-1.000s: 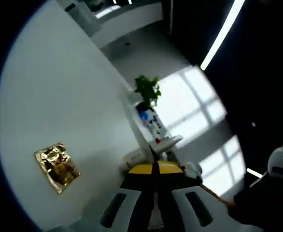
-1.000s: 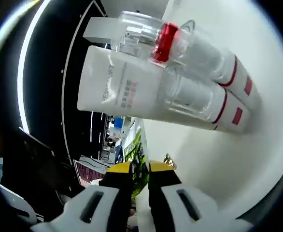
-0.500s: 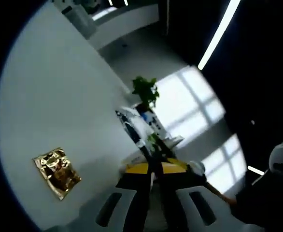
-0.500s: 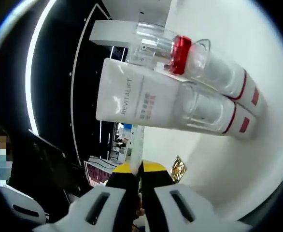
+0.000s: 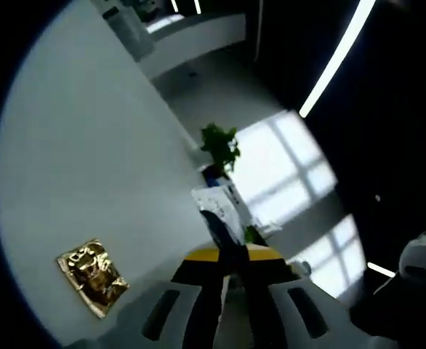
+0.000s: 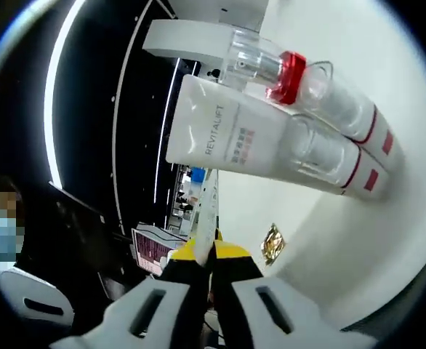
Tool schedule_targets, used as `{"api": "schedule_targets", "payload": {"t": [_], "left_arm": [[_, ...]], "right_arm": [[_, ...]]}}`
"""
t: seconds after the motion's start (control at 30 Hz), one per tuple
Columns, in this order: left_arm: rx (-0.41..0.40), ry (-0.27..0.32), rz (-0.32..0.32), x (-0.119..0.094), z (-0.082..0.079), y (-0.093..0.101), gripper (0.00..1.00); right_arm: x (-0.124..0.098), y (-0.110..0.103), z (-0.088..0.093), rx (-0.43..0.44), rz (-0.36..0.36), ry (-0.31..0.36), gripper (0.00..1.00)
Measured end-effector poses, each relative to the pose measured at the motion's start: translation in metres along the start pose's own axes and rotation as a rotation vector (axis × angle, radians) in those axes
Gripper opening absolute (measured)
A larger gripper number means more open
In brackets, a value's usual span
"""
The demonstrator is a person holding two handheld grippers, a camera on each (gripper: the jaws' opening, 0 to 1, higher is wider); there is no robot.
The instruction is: Arrange the skincare products in the storage area until every visible bottle or jar stands upright without overlapping.
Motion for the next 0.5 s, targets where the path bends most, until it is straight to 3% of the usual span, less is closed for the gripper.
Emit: {"api": "schedule_targets", "payload": {"t": [0.33,0.5], "left_arm": [[-0.024,0.036,0.002,0.004,-0.014,-0.007,0.05],[-0.029,0.009,-0.016,0.008,-0.010,-0.010,0.04]], "right_arm": [[-0.010,0.002,0.002,-0.030,0.015,-0.030,0.01],[-0.012,0.005,0.002,-0.035,0.028,-0.030,0.01]]}}
Point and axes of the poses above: the point that each gripper's makers call its tool centre point, and the gripper's own axes: x roughly forward along the fingers, y roughly to its right, z roughly out of its underside, the point moved 3 cm from there along -x, roughly backward along the fingers, and after that the axes turned 5 degrees about z, right-handed, at the moved point
